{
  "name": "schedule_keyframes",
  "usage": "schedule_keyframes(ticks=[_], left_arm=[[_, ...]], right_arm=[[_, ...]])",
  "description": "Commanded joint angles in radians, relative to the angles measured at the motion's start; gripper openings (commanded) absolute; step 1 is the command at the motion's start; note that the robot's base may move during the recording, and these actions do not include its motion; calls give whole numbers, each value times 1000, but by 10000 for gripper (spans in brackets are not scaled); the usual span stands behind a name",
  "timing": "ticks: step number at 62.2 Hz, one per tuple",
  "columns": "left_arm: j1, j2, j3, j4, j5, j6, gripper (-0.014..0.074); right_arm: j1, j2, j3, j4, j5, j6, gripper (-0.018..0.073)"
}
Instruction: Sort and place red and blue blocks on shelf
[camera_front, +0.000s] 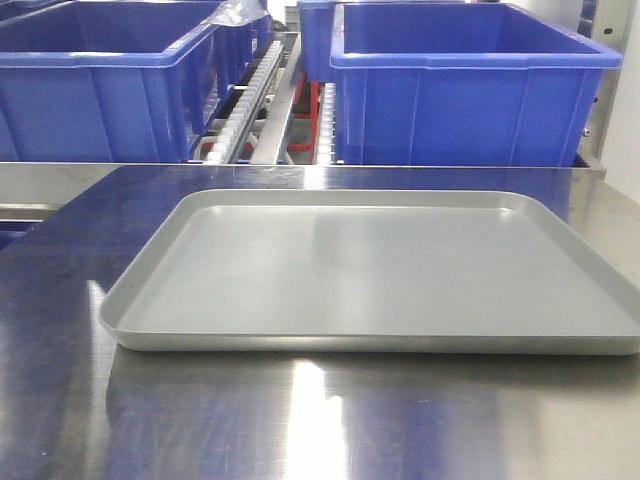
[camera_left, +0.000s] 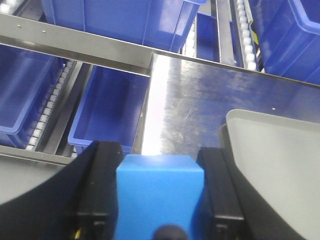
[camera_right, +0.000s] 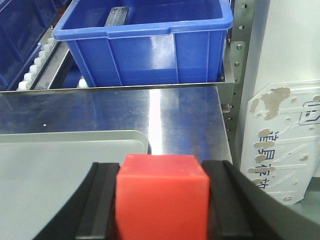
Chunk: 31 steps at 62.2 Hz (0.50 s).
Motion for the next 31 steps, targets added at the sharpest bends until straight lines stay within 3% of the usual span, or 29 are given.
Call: schedule_keyframes(ticks=[1, 31], left_arm=[[2, -1, -29, 31, -91, -10, 134], [2, -1, -29, 58, -91, -10, 135]], right_arm=[[-6, -4, -30, -14, -90, -6, 56], [-6, -4, -30, -14, -90, -6, 56]])
